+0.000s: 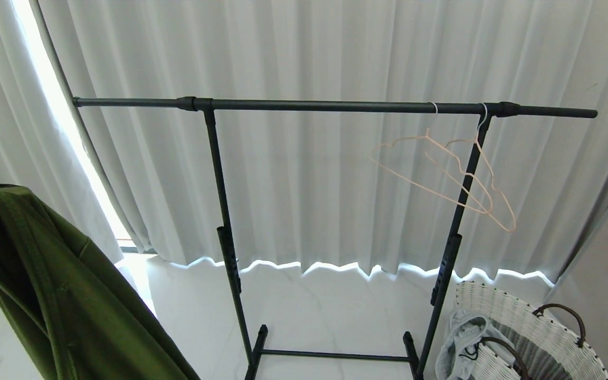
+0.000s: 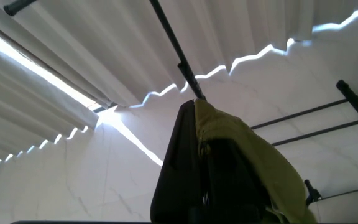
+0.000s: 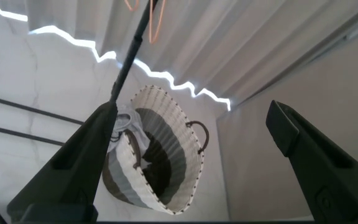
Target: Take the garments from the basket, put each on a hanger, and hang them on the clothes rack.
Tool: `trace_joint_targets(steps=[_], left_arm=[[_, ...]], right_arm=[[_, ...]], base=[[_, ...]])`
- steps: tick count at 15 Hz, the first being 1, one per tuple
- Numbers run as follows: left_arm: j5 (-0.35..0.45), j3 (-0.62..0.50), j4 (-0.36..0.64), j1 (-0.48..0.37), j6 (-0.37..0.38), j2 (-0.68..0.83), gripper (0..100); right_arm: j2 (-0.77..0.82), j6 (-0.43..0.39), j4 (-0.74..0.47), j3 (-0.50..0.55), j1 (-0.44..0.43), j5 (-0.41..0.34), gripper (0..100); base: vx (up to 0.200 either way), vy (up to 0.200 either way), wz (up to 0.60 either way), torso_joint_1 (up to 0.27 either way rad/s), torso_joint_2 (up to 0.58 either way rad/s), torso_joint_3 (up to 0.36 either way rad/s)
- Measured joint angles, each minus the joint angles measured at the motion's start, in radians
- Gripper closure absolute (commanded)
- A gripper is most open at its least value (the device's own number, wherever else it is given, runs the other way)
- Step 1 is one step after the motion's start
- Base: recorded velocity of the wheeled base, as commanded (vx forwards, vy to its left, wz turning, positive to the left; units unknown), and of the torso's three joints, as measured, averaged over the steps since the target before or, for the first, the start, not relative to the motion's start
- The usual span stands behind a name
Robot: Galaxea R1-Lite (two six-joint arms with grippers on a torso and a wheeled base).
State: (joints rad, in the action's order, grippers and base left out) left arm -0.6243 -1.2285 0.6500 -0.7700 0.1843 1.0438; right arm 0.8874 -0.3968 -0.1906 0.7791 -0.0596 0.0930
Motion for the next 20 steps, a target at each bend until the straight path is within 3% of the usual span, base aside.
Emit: trace_joint_targets(steps=[4, 9, 13, 20], left_arm=[[0.000, 0.002, 0.001, 0.000, 0.001, -0.006, 100], [-0.001, 0.000, -0.002, 0.000, 0.004, -0.009, 100], [-0.026, 0.002, -0.001, 0.000, 0.016, -0.009, 100], [-0.027, 0.008, -0.002, 0.000, 0.038, -0.010, 100]], right_arm=[[0.000, 0.001, -0.002, 0.000, 0.000, -0.001, 0], [0.000, 0.007, -0.001, 0.000, 0.000, -0.002, 0], [0.000, 0.026, -0.001, -0.001, 0.000, -0.004, 0], [-0.001, 0.026, -0.002, -0.007, 0.000, -0.003, 0]], base=[[0.000, 0.000, 0.00, 0.027, -0.06, -0.030], [0.000, 0.000, 0.00, 0.204, -0.46, -0.246], [0.000, 0.000, 0.00, 0.064, -0.13, -0.074], [0.000, -0.171, 0.00, 0.012, -0.01, -0.005]])
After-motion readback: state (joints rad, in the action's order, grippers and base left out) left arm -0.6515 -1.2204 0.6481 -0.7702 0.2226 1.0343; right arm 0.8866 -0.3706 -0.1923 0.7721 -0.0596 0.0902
